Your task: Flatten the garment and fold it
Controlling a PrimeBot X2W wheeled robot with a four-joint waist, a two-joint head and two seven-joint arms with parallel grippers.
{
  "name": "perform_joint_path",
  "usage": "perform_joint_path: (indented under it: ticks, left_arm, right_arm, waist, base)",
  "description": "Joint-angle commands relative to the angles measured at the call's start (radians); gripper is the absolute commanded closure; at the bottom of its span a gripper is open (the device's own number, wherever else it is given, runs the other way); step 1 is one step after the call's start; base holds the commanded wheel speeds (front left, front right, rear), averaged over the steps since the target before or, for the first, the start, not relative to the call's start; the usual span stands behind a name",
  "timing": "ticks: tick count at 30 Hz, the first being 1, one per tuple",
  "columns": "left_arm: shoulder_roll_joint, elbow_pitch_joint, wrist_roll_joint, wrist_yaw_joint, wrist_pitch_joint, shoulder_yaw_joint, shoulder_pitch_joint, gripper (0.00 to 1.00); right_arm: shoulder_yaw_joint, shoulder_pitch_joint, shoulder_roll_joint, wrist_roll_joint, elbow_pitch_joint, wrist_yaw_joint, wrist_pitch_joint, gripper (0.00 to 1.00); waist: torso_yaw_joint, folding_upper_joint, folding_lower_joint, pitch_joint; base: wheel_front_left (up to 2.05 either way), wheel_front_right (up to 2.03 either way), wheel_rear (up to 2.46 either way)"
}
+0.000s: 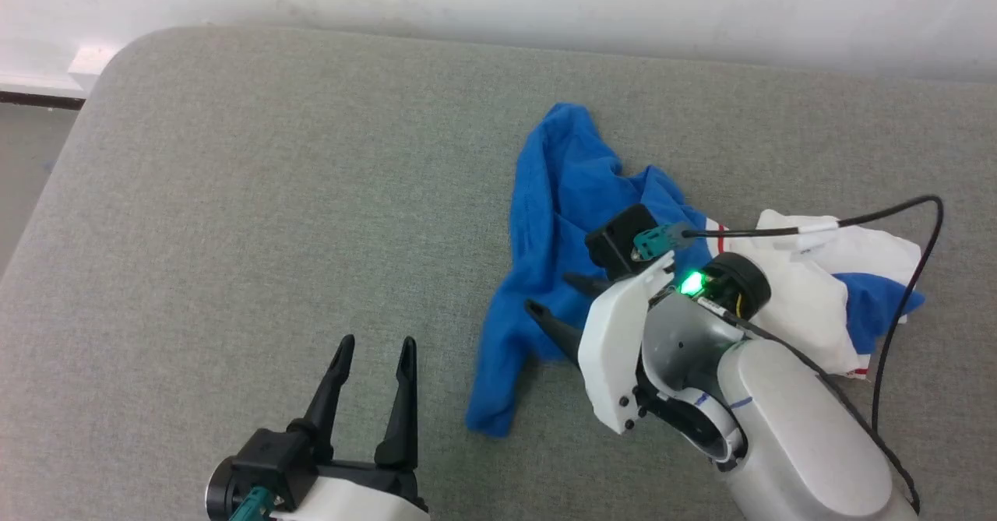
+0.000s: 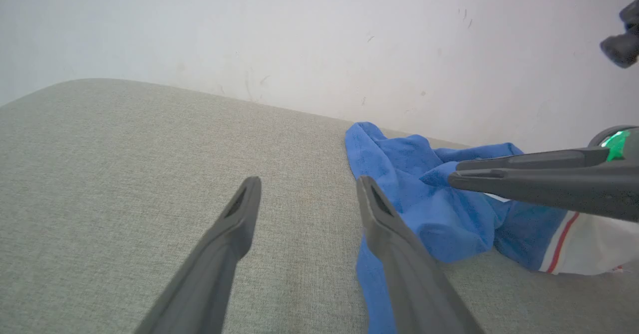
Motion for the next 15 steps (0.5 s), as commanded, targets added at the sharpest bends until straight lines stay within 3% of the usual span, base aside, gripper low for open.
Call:
perform_joint_path:
  ticks: [1,7,15]
  left_arm:
    - [-0.005,0.005,-0.005,0.002,-0.004,0.001,-0.003,0.00]
    - [0.002,-0.003,-0.006,0.012,-0.004,0.010,0.008,0.00]
    - [0.031,-0.045,-0.003,0.030,0.004,0.029,0.046,0.00]
  right_arm:
    - [-0.013,-0.008,0.006,0.000,-0.001,-0.001,-0.035,0.00]
    - [-0.100,-0.011,-0.017,-0.015,-0.074,-0.001,-0.108,0.00]
    - [-0.376,0.155,-0.034,-0.115,-0.325,-0.001,-0.167,0.00]
  waist:
    - [-0.004,0.0002,-0.0001,-0.008]
    - [-0.035,0.0002,-0.0001,-0.034]
    - [-0.121,0.0002,-0.0001,-0.065]
  base:
    - [0.00,0.00,0.00]
    - [0.00,0.00,0.00]
    - [0.00,0.00,0.00]
